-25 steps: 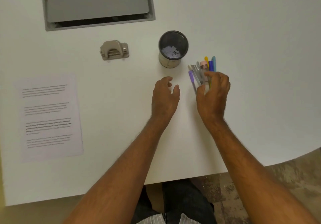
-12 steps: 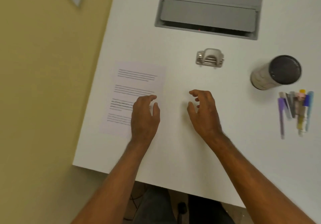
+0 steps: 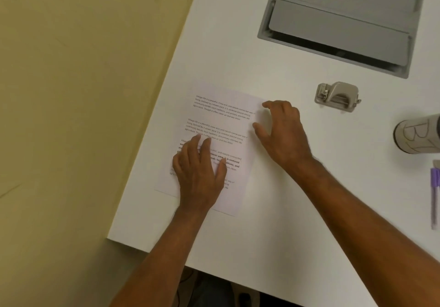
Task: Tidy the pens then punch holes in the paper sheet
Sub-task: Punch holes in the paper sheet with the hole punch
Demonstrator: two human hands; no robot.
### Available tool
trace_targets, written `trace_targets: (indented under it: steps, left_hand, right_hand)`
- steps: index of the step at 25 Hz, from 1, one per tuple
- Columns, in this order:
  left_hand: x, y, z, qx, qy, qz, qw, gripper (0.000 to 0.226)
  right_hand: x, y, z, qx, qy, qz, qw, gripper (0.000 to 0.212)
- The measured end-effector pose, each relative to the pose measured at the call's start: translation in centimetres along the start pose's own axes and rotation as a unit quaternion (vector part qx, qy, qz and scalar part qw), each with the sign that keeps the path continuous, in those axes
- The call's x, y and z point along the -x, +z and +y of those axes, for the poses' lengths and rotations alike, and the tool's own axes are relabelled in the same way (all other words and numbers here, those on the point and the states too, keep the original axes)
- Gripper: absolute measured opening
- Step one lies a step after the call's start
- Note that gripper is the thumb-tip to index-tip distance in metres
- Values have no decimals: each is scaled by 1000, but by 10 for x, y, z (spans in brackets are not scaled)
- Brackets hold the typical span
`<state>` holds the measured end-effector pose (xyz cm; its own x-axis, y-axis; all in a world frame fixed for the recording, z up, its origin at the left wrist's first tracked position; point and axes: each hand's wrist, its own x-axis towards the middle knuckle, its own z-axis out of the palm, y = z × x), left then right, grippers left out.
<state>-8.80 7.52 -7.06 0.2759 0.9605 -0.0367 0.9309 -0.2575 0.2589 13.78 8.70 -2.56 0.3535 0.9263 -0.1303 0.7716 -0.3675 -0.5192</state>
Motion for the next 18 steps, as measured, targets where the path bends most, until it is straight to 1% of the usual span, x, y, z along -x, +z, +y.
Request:
trace_targets:
  steps: [3,7,14,18]
  left_hand:
    - [2,11,-4,-27,10,24,999,61]
    - [2,16,-3,-43,15,36,998,61]
    - [2,16,-4,-52,18,28,998,63]
    - [1,17,-4,-51,19,29,998,63]
  right_hand:
    - [-24,2,-4,30,-14,-13,999,58]
    - [-53,2,-10,65,-5,-52,997,67]
    - [-87,-5,-24,82,33,-129,988,67]
    - [-103,-11,-28,63,65,-197,976,64]
